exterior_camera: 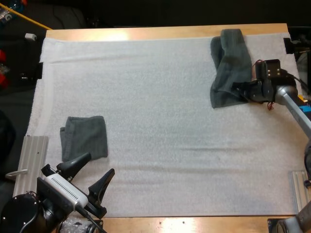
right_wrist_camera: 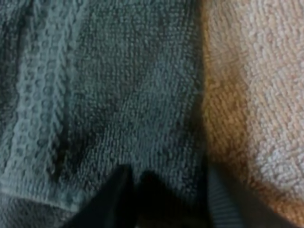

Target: Pick towel from pile, fold and stack

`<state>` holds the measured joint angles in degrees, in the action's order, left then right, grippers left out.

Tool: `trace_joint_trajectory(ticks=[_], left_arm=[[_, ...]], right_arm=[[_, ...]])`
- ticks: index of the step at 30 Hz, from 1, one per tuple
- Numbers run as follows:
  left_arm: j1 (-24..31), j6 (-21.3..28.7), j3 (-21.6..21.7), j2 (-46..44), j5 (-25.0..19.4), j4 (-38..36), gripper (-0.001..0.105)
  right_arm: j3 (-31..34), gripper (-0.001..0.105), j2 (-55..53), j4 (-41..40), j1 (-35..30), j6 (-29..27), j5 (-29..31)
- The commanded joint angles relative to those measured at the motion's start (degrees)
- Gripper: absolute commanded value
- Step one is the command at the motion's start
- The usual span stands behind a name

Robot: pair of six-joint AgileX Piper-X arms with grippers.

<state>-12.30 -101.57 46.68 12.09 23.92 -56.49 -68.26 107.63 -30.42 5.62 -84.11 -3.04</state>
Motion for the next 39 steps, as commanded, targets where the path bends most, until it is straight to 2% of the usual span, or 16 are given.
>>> trace_joint_trajectory(ticks=[1,6,11,17,21,30,35,39], left_arm=[[-0.18,-0.54,0.32,0.12,0.34,0.1,0.063],[-0.18,-0.54,0.32,0.12,0.34,-2.7,0.063],[-0.18,-0.54,0.32,0.12,0.34,-4.17,0.063],[-0.18,-0.54,0.32,0.12,0.34,-4.03,0.063],[-0.18,-0.54,0.32,0.12,0.34,-3.79,0.063],[-0.18,-0.54,0.32,0.12,1.7,-2.27,0.063],[-0.18,-0.54,0.32,0.12,2.55,-2.25,0.063],[-0.18,-0.54,0.32,0.12,2.89,-2.25,0.063]], right_arm=[[-0.55,0.019,-0.18,0.25,-0.12,0.14,0.34],[-0.58,0.0,-0.12,0.05,-0.12,0.14,-0.03],[-0.58,0.0,-1.54,-2.24,0.16,-0.56,-1.06],[-0.58,0.0,-11.09,-3.72,2.57,-9.8,0.56],[-1.28,0.0,-20.6,-4.55,4.68,-12.22,0.67],[-8.0,0.0,-35.09,-13.37,10.13,-13.43,0.67],[-11.75,0.0,-38.57,-21.18,14.69,-13.43,0.67],[-12.07,0.0,-40.64,-24.21,19.51,-12.82,0.67]])
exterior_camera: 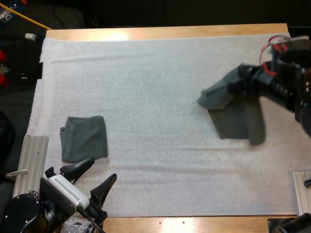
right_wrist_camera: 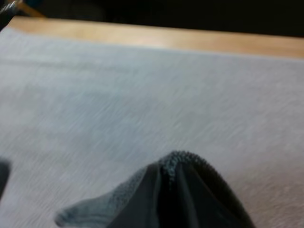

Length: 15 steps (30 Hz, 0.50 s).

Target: Pick towel from pile, fold and stack

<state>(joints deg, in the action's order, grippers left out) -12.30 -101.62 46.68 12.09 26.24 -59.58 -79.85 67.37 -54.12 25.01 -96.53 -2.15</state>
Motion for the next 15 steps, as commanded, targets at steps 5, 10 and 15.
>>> trace_joint_trajectory(ticks=[5,10,15], left_arm=[[-0.18,-0.49,0.32,0.12,0.58,0.84,0.063],[-0.18,-0.25,0.32,0.12,0.58,0.84,0.063],[-0.18,0.12,0.32,0.12,0.58,0.84,0.063]], right_arm=[[-0.49,0.0,-0.07,-1.16,7.19,1.71,-0.22],[-0.49,0.0,1.61,2.44,13.0,4.77,-0.22],[-0.49,0.0,5.34,0.69,15.36,5.67,-0.22]])
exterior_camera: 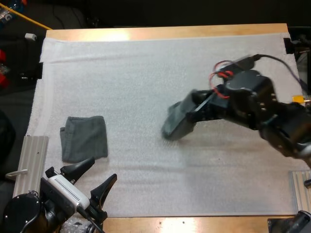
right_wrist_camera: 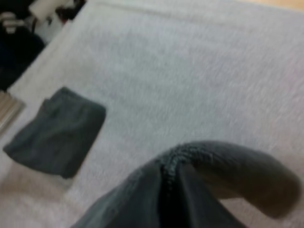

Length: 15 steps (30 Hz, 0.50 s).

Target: Pick towel from pile, fold and stack

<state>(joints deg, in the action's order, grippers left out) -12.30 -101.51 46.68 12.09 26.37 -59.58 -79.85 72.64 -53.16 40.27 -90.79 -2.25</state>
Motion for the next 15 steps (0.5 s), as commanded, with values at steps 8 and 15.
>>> trace_joint_trajectory(ticks=[8,15], left_arm=[[-0.18,0.12,0.32,0.12,0.44,0.84,0.063],[-0.18,0.68,0.32,0.12,0.44,0.84,0.063]], right_arm=[[0.9,0.018,5.94,-19.97,-0.01,1.35,11.64],[7.53,0.083,5.62,-23.23,-0.01,-1.92,24.25]])
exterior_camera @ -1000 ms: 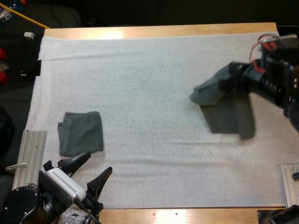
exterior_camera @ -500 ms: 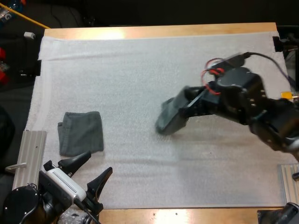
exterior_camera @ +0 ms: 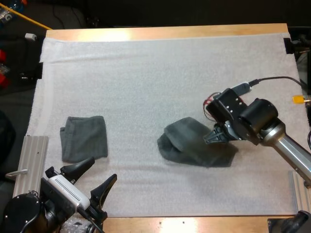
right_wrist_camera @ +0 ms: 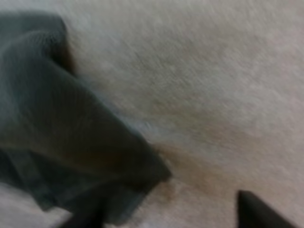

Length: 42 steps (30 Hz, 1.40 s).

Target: Pick towel from pile, fold and stack

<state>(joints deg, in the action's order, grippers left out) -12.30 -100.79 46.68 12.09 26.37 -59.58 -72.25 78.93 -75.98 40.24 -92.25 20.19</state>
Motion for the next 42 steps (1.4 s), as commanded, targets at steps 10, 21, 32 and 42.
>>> trace_joint_trajectory(ticks=[10,21,32,42], left_arm=[[-0.18,-0.03,0.32,0.12,0.44,0.74,0.063],[-0.18,-0.03,0.32,0.12,0.44,-5.25,0.063],[-0.18,-0.03,0.32,0.12,0.92,-8.26,0.063],[-0.18,-0.03,0.32,0.12,0.92,-8.26,0.063]], right_arm=[[0.73,0.063,-2.92,-0.69,0.02,-0.06,-2.54],[5.86,0.046,-3.36,9.33,0.02,0.99,-16.9],[15.96,0.046,-3.24,29.04,2.67,1.14,-29.05],[15.95,0.046,4.49,35.87,10.42,2.07,-19.01]])
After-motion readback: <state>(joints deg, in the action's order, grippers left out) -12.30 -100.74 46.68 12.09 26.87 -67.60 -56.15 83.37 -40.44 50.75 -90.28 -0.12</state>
